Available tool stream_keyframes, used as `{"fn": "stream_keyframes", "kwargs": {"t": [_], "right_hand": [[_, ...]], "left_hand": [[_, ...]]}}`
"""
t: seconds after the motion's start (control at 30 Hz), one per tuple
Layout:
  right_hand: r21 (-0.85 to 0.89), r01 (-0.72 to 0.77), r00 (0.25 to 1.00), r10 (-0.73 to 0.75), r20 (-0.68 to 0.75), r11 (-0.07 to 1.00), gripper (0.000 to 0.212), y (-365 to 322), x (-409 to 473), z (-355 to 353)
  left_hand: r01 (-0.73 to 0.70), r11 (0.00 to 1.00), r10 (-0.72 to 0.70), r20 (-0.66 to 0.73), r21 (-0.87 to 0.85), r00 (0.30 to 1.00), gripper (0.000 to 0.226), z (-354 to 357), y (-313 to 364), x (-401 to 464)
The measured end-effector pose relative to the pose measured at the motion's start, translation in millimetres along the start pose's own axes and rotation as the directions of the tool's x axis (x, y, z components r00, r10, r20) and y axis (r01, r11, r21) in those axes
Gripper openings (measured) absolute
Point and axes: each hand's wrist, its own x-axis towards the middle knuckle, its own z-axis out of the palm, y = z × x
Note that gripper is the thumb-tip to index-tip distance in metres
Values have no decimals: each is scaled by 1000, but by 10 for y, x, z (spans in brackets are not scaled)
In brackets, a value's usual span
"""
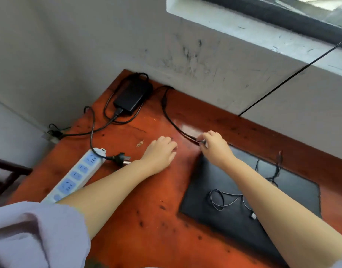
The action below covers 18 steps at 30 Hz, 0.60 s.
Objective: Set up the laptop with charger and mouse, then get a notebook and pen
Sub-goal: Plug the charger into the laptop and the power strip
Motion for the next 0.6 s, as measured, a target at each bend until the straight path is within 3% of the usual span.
{"fn": "stream_keyframes", "kwargs": {"t": [0.17, 0.37, 0.5, 0.6], "right_hand": [[26, 236, 964, -238, 120, 971, 24, -829, -3, 316], [-6, 346, 933, -343, 111, 938, 30, -1717, -20, 673], [-236, 402, 914, -372, 162, 885, 41, -2189, 133, 892], [-442, 378, 914, -251, 319, 813, 39, -2396, 230, 1053]], "left_hand": [[223, 972, -228, -57, -81, 972, 23, 29, -313, -831], [413, 892, -445, -192, -185, 875, 17, -70, -879, -1367], [529, 843, -537, -235, -101, 810, 21, -80, -1336, -1505], [563, 825, -560, -214, -53, 800, 44, -1, -1557, -1571]]}}
